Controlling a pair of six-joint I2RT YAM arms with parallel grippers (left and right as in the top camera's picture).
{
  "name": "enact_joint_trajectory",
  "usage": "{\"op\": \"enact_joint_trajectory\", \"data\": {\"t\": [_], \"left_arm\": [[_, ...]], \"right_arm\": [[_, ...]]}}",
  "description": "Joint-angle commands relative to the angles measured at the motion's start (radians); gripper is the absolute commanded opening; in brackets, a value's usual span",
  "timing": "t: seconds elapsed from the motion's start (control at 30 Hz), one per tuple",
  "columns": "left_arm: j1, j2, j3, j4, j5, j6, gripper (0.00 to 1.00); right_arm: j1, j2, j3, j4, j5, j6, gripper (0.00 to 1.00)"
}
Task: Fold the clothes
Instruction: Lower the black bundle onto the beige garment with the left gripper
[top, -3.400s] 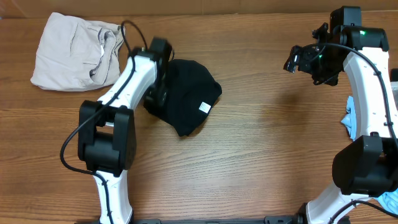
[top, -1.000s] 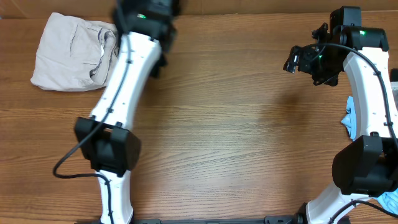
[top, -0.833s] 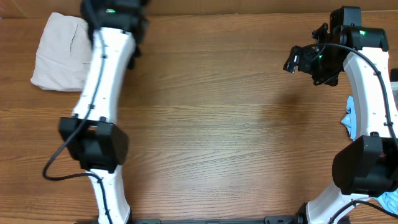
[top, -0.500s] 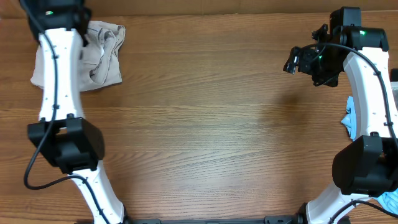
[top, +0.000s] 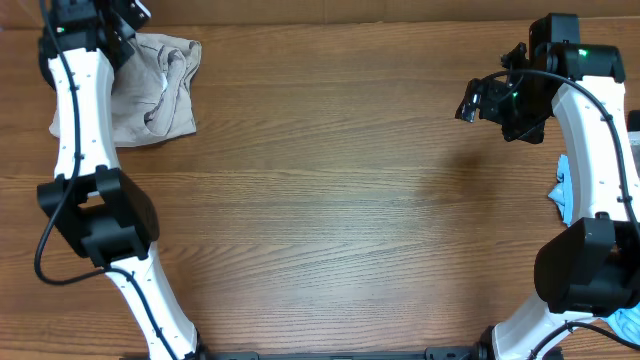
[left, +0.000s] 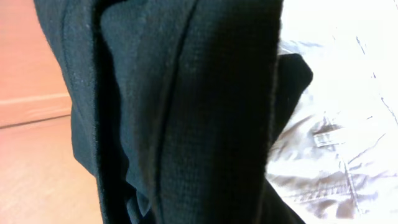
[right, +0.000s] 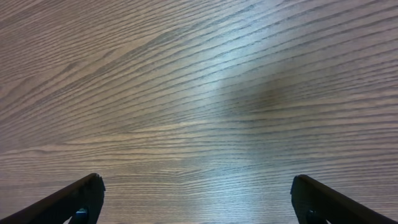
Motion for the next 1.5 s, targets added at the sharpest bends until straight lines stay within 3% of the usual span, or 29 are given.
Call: {"op": "enact_joint_trajectory", "data": {"t": [0.0,0.2,0.33,0.4,0.43,0.47,0.5,0.57,0.77,1.0,1.27,1.47], "left_arm": [[0.013,0.047,0.015,0.005,-0.042,0.043,0.04],[0.014,0.081,0.014,0.004,-0.024,-0.003,0.04],[0.002,0.082,0.014,-0.037,0.156,-0.05,0.07],[-0.016,0.083,0.014,-0.077,0.356,-0.185,0.45],[-0.023,0.085,0.014,-0.09,0.435,-0.237,0.7],[-0.029,0.086,0.014,-0.099,0.499,-0.279,1.0],[-0.043,0.092,0.014,-0.111,0.619,-0.373,1.0],[-0.055,0.097,0.012,-0.111,0.687,-0.458,1.0],[-0.081,0.095,0.03,-0.029,0.72,-0.824,1.0],[-0.06,0.044,0.223,-0.084,0.65,-0.972,1.0],[-0.033,0.043,0.283,-0.198,0.21,-0.983,1.0],[-0.013,0.088,0.132,-0.093,0.235,-0.887,1.0]], "right_arm": [[0.005,-0.006,0.013,0.0,0.0,-0.001,0.99],[0.005,-0.006,0.013,0.01,0.0,-0.001,0.99],[0.005,-0.006,0.013,0.021,-0.001,-0.001,0.99],[0.005,-0.006,0.013,0.021,-0.001,-0.001,0.99],[0.005,-0.006,0.013,0.021,-0.001,-0.001,0.99],[0.005,-0.006,0.013,0.021,-0.001,-0.001,0.99],[0.005,-0.006,0.013,0.02,-0.001,-0.001,0.99],[0.005,-0.006,0.013,0.018,-0.001,-0.001,0.99],[0.005,-0.006,0.013,0.017,-0.001,-0.001,0.99],[0.005,-0.006,0.013,0.016,-0.001,-0.001,0.99],[0.005,-0.006,0.013,0.024,-0.001,-0.001,0.99],[0.005,-0.006,0.013,0.025,-0.001,-0.001,0.99]]}}
